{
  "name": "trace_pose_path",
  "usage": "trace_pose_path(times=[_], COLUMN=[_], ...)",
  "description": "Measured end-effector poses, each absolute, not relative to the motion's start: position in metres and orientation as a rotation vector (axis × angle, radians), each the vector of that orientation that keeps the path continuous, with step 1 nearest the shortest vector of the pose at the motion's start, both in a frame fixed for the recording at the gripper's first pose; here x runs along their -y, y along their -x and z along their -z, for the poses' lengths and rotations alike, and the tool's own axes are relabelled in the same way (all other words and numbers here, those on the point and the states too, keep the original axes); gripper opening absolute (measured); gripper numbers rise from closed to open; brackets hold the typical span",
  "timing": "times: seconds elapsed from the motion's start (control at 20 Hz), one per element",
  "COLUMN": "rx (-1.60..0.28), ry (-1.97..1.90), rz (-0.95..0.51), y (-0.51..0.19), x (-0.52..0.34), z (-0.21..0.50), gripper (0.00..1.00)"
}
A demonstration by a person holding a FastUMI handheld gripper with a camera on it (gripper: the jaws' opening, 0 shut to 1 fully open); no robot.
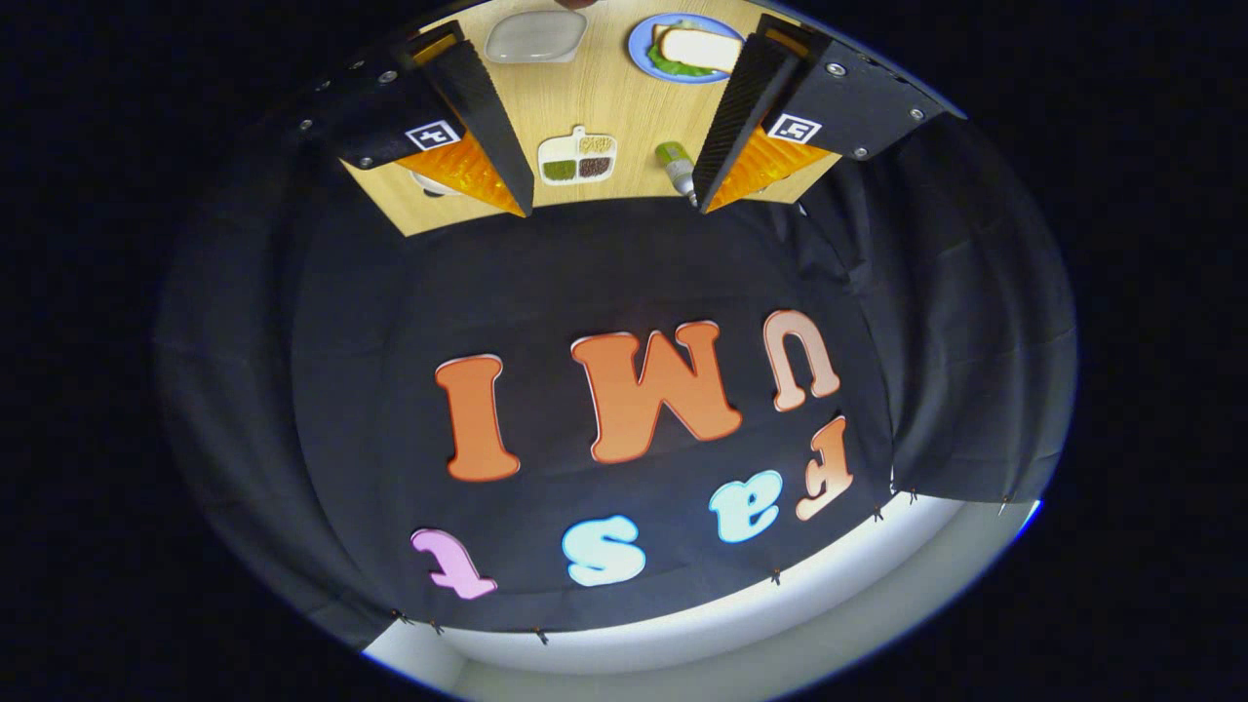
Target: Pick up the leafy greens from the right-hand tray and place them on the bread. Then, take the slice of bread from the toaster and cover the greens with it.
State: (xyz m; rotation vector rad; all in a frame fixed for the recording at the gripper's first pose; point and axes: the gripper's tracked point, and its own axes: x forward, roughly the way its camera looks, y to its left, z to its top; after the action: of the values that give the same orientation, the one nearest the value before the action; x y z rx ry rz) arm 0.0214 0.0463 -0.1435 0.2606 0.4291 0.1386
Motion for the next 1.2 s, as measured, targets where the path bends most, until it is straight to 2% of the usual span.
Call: trace_pose_path(times=[0.45, 0.65, 1.2], rx=[-0.134, -0.118, 0.000], ry=[-0.102, -0.142, -0.054], rz=[-0.057, -0.119, -0.124], y=[-0.013, -0.019, -0.031], x=[-0.013, -0.032, -0.041], z=[0.049, 0.038, 0.012], gripper=[0.98, 0.98, 0.98])
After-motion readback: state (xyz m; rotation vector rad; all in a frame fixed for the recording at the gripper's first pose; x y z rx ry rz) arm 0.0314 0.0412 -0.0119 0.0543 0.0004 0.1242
